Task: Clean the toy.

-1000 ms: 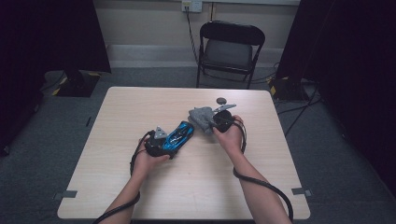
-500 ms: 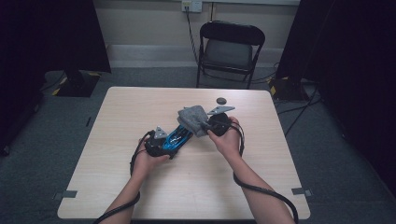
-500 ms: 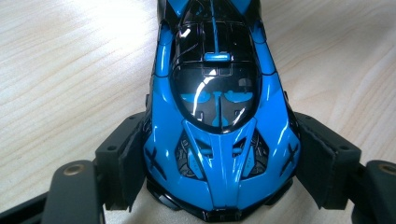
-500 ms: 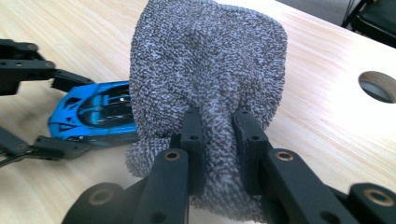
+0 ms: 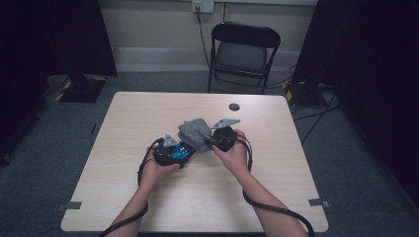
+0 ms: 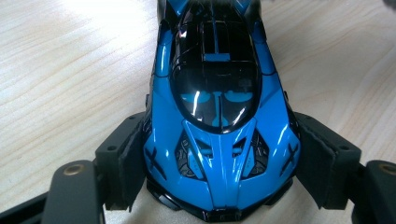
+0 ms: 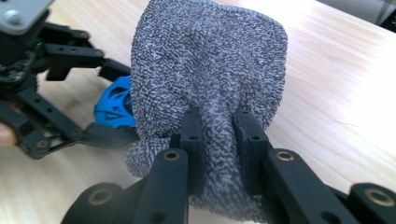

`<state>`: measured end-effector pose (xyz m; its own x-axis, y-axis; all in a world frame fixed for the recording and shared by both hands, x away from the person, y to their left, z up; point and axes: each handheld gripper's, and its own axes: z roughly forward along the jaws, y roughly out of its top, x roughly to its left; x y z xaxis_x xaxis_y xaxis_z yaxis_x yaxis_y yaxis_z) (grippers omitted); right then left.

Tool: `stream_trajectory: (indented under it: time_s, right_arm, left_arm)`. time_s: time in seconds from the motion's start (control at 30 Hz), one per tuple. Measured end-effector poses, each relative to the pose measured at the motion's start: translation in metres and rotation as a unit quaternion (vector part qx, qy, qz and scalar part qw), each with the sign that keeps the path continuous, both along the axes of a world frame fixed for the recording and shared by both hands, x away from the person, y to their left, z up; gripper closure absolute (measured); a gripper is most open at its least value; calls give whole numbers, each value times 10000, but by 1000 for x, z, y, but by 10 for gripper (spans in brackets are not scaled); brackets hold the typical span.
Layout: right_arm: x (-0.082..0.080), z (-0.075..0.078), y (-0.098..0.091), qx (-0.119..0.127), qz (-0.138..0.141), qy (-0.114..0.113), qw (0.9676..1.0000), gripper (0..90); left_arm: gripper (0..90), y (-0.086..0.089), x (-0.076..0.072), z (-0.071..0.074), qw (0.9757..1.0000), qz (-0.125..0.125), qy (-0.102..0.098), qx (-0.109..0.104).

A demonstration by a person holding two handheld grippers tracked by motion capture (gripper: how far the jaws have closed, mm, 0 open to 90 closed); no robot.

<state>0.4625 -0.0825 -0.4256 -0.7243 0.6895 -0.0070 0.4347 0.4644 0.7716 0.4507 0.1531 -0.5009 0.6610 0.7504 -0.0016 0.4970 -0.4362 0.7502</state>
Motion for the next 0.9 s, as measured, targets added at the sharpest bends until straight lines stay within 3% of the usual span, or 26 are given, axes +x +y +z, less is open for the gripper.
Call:
stream_trajectory:
  time_s: [0.27, 0.43, 0.6, 0.9]
  right_arm:
    - [-8, -11, 20, -154, 317, 82, 9993, 759]
    - [-8, -18, 29, -172, 346, 161, 9991, 756]
    - [-7, -28, 42, -364, 429, 247, 9981, 755]
    - [-4, -31, 45, -500, 504, 245, 9972, 751]
  left_arm:
    - [256, 0, 0, 0, 10000, 4, 7, -12]
    - [256, 0, 0, 0, 10000, -2, -4, 8]
    - [256, 0, 0, 0, 10000, 11, 13, -17]
    - [256, 0, 0, 0, 10000, -1, 8, 3]
